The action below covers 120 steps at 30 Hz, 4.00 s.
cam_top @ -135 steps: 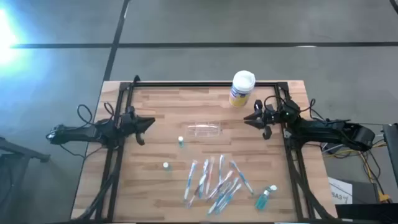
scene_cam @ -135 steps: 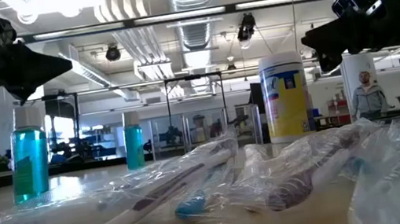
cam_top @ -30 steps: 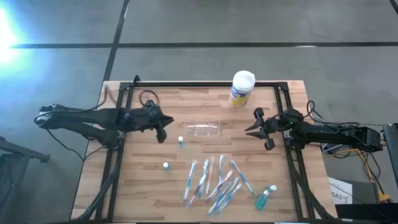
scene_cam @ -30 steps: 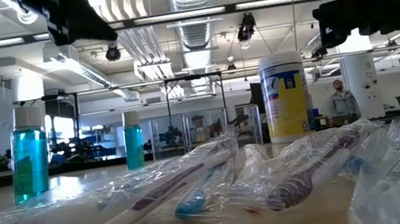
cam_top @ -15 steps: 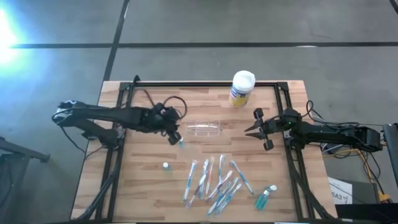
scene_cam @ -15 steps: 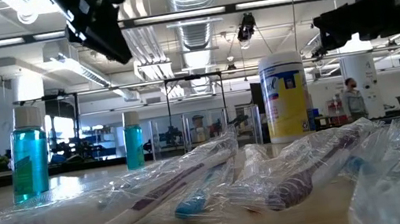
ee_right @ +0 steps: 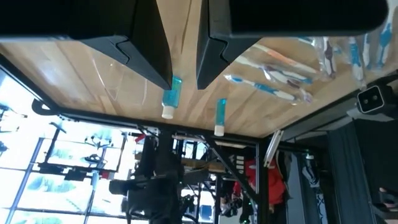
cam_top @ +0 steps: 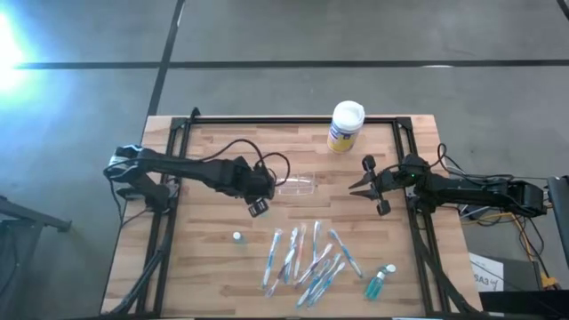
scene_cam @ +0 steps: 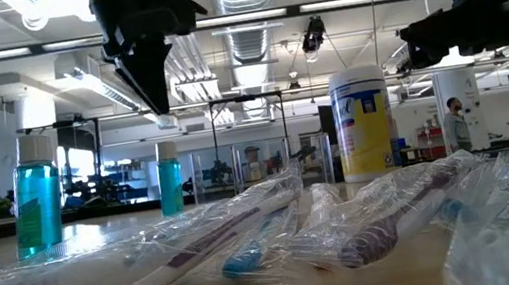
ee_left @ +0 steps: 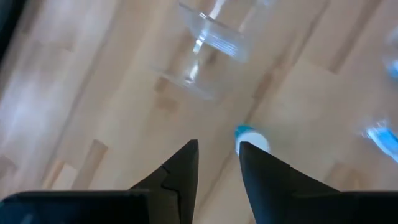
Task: Pick & Place toothbrushing station
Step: Put the blue mouthwash into the transparent organizer
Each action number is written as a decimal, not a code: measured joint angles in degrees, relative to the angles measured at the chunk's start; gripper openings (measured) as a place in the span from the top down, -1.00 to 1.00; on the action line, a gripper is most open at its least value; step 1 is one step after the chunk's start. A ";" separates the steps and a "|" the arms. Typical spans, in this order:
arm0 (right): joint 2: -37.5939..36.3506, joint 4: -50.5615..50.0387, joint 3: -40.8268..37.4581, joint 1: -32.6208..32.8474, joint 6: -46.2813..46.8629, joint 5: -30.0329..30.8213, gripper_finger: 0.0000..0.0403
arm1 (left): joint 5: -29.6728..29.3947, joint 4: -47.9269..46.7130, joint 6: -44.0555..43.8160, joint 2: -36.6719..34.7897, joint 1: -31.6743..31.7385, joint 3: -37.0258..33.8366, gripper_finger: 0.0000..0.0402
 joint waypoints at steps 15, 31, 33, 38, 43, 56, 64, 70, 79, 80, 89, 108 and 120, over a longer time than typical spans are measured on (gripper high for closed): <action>-0.07 0.02 0.01 0.00 -1.98 0.11 0.66 | 2.29 -0.43 6.43 0.72 -3.51 0.79 -0.48; -0.07 0.08 0.01 -0.02 -1.77 0.10 0.66 | 2.75 -0.02 -11.91 1.47 -1.28 0.56 -0.55; -0.07 0.09 0.01 -0.02 -1.77 0.10 0.66 | 3.49 -0.03 -13.00 2.52 -0.94 0.46 -0.55; -0.07 0.02 0.01 -0.02 -1.77 0.10 0.66 | 6.72 -0.03 -13.24 5.74 -0.37 0.46 -0.54; -0.07 -0.02 0.01 -0.02 -1.77 0.10 0.66 | 6.97 -0.05 -13.21 7.23 -0.17 0.87 -0.54; -0.02 -0.02 0.02 -0.01 -1.97 0.10 0.66 | 6.95 0.03 -13.19 7.84 0.73 0.53 -0.54; -0.02 -0.02 0.02 -0.02 -1.99 0.25 0.66 | 8.31 1.65 -11.10 9.37 1.10 0.50 -0.54; -0.02 -0.07 0.03 0.00 -1.99 3.01 0.66 | 8.40 1.61 -10.48 9.42 1.67 0.49 -0.38; -0.02 -0.19 0.03 0.00 -1.92 3.12 0.66 | 9.80 1.56 -10.63 9.42 1.65 0.48 -0.05; -0.02 -0.20 0.03 0.00 -1.94 3.12 0.66 | 9.80 1.56 -10.63 9.42 1.65 0.49 -0.04; 0.00 -0.20 0.03 0.00 -1.95 3.12 0.66 | 9.77 1.59 -9.89 9.42 1.63 0.48 0.02; 0.00 -0.20 0.03 -0.02 -1.97 3.11 0.66 | 9.73 1.61 -3.92 9.31 1.43 0.49 0.53; 0.00 -0.53 0.03 -0.02 -1.88 3.08 0.66 | 9.09 1.11 5.52 3.33 0.01 0.57 0.53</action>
